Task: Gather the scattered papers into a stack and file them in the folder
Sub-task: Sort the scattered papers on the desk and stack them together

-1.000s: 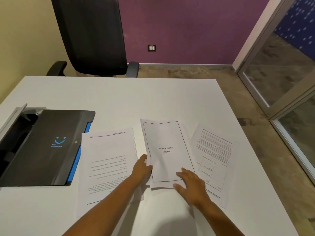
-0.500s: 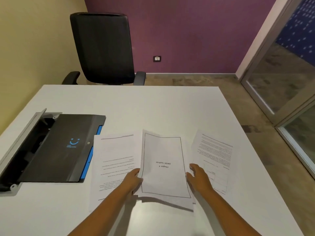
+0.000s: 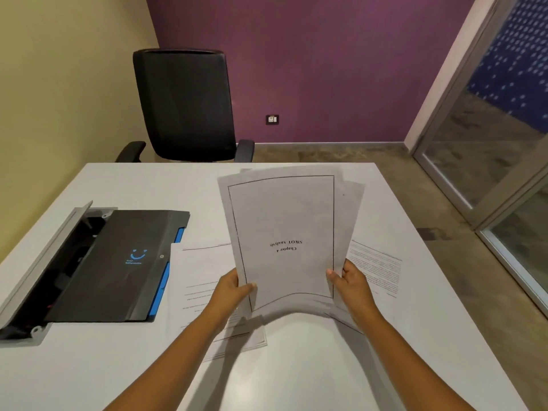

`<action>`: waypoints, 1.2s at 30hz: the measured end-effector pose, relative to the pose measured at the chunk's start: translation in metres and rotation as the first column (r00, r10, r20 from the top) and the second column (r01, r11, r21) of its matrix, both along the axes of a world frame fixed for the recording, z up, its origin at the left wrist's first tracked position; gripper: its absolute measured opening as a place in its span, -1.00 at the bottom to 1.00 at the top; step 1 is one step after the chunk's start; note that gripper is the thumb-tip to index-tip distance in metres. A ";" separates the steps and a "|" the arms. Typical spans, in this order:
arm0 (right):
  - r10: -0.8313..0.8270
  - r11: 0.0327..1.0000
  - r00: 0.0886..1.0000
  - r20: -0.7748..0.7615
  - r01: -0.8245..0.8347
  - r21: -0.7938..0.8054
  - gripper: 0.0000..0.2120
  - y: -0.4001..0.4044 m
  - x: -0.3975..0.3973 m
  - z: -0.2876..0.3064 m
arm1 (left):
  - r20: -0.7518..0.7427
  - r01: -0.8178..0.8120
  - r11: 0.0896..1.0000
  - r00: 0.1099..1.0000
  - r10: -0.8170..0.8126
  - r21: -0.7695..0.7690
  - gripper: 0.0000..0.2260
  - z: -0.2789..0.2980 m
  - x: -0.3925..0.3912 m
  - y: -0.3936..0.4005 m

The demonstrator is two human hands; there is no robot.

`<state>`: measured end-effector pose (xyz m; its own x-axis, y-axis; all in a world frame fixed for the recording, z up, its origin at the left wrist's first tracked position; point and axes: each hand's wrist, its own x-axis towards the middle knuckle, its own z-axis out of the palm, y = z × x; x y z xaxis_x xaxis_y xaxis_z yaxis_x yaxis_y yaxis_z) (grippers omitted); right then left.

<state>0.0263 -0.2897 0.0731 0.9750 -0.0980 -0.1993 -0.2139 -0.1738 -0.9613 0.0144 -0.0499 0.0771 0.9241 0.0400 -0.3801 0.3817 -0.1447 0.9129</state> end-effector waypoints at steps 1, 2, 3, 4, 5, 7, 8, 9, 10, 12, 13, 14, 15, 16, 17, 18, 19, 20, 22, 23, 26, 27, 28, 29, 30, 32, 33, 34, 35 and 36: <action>0.002 1.000 1.000 0.004 -0.002 0.017 -0.71 -0.001 -0.003 -0.001 | 0.010 -0.007 1.000 1.000 0.007 0.005 -0.76 0.002 0.000 0.000; 0.002 1.000 1.000 0.005 -0.002 0.026 -0.69 -0.002 -0.005 -0.002 | 0.025 -0.013 1.000 1.000 0.013 0.000 -0.77 0.004 0.000 0.000; 0.001 0.999 1.000 0.004 -0.001 0.035 -0.69 -0.003 -0.008 -0.004 | 0.038 -0.008 1.000 0.999 0.008 -0.008 -0.77 0.006 -0.001 -0.001; 0.001 0.999 1.000 0.011 -0.001 0.044 -0.68 -0.003 -0.011 -0.003 | 0.050 -0.001 1.000 0.999 0.002 -0.017 -0.78 0.007 -0.001 -0.003; -0.005 0.999 1.000 0.018 0.004 0.047 -0.69 -0.002 -0.014 -0.003 | 0.057 0.007 1.000 0.998 -0.005 -0.024 -0.78 0.008 -0.002 -0.004; -0.027 0.999 0.999 0.034 0.025 0.047 -0.71 0.002 -0.017 -0.002 | 0.073 0.019 0.999 0.997 -0.016 -0.036 -0.79 0.011 -0.003 -0.007; -0.046 0.998 0.998 0.038 0.044 0.050 -0.72 0.005 -0.018 0.001 | 0.081 0.024 0.999 0.996 -0.021 -0.036 -0.80 0.012 -0.003 -0.008; -0.069 0.996 0.997 0.036 0.066 0.066 -0.70 0.008 -0.018 0.005 | 0.090 0.030 0.999 0.996 -0.027 -0.033 -0.81 0.014 -0.001 -0.010; -0.094 0.991 0.995 0.032 0.091 0.096 -0.69 0.011 -0.018 0.008 | 0.099 0.031 0.999 0.995 -0.027 -0.036 -0.83 0.015 0.001 -0.012; -0.138 0.979 0.990 0.014 0.135 0.153 -0.76 0.015 -0.016 0.014 | 0.118 0.028 0.999 0.993 -0.023 -0.043 -0.82 0.018 0.005 -0.014; -0.151 0.975 0.988 0.011 0.147 0.167 -0.81 0.016 -0.016 0.015 | 0.129 0.024 0.999 0.992 -0.018 -0.045 -0.82 0.019 0.006 -0.015; -0.163 0.972 0.987 0.009 0.159 0.173 -0.83 0.016 -0.016 0.015 | 0.134 0.019 0.999 0.991 -0.013 -0.044 -0.80 0.020 0.006 -0.016; -0.172 0.971 0.985 0.000 0.170 0.168 -0.83 0.016 -0.015 0.014 | 0.135 0.019 0.999 0.991 -0.014 -0.039 -0.76 0.020 0.006 -0.016; -0.173 0.975 0.985 -0.014 0.173 0.141 -0.83 0.015 -0.015 0.010 | 0.127 0.029 0.999 0.992 -0.027 -0.014 -0.73 0.019 0.006 -0.016; -0.160 0.983 0.987 -0.031 0.162 0.089 -0.82 0.014 -0.015 0.006 | 0.115 0.051 0.998 0.992 -0.055 0.036 -0.70 0.018 0.006 -0.016; -0.132 0.991 0.989 -0.061 0.133 0.010 -0.82 0.014 -0.015 0.000 | 0.097 0.085 0.990 0.991 -0.096 0.110 -0.67 0.015 0.006 -0.016; -0.098 0.993 0.989 -0.108 0.090 -0.078 -0.85 0.015 -0.015 -0.006 | 0.075 0.125 0.975 0.987 -0.141 0.183 -0.64 0.010 0.007 -0.016; -0.070 0.987 0.986 -0.152 0.047 -0.151 -0.88 0.016 -0.016 -0.012 | 0.047 0.160 0.957 0.983 -0.176 0.241 -0.62 0.005 0.008 -0.017; -0.059 0.976 0.978 -0.198 0.015 -0.216 -0.89 0.019 -0.015 -0.023 | 0.014 0.194 0.936 0.978 -0.207 0.295 -0.59 -0.006 0.009 -0.016; -0.061 0.973 0.979 -0.197 0.015 -0.229 -0.86 0.022 -0.015 -0.024 | 0.015 0.185 0.934 0.980 -0.199 0.304 -0.59 -0.010 0.008 -0.016; -0.066 0.966 0.987 -0.145 0.028 -0.255 -0.53 0.031 -0.011 -0.021 | 0.023 0.068 0.955 0.997 -0.078 0.288 -0.61 -0.021 0.006 -0.007; -0.068 0.964 0.990 -0.127 0.033 -0.262 -0.48 0.035 -0.009 -0.019 | 0.024 0.009 0.959 1.000 -0.016 0.282 -0.60 -0.023 0.004 -0.002; -0.070 0.967 0.991 -0.115 0.039 -0.252 -0.47 0.039 -0.007 -0.018 | 0.023 -0.057 0.959 0.998 0.053 0.277 -0.58 -0.025 0.002 0.003; -0.066 0.971 0.992 -0.107 0.039 -0.235 -0.50 0.044 -0.005 -0.017 | 0.023 -0.120 0.954 0.993 0.119 0.274 -0.57 -0.027 0.001 0.009; -0.056 0.975 0.992 -0.110 0.031 -0.219 -0.54 0.049 -0.003 -0.019 | 0.018 -0.178 0.947 0.984 0.180 0.266 -0.58 -0.028 -0.002 0.015; -0.010 0.977 0.992 -0.125 -0.017 -0.212 -0.59 0.063 0.000 -0.022 | 0.007 -0.265 0.926 0.962 0.273 0.268 -0.63 -0.032 -0.008 0.029; 0.022 0.975 0.991 -0.131 -0.050 -0.214 -0.60 0.072 0.001 -0.025 | -0.007 -0.294 0.914 0.951 0.308 0.280 -0.63 -0.035 -0.011 0.036; 0.050 0.973 0.989 -0.139 -0.080 -0.217 -0.60 0.080 0.001 -0.029 | -0.026 -0.322 0.901 0.939 0.344 0.292 -0.62 -0.039 -0.014 0.043; 0.077 0.970 0.986 -0.150 -0.109 -0.218 -0.59 0.090 0.002 -0.033 | -0.043 -0.351 0.888 0.924 0.379 0.298 -0.61 -0.043 -0.017 0.051; 0.099 0.968 0.982 -0.162 -0.133 -0.212 -0.59 0.099 0.002 -0.037 | -0.060 -0.385 0.875 0.906 0.419 0.293 -0.59 -0.047 -0.019 0.058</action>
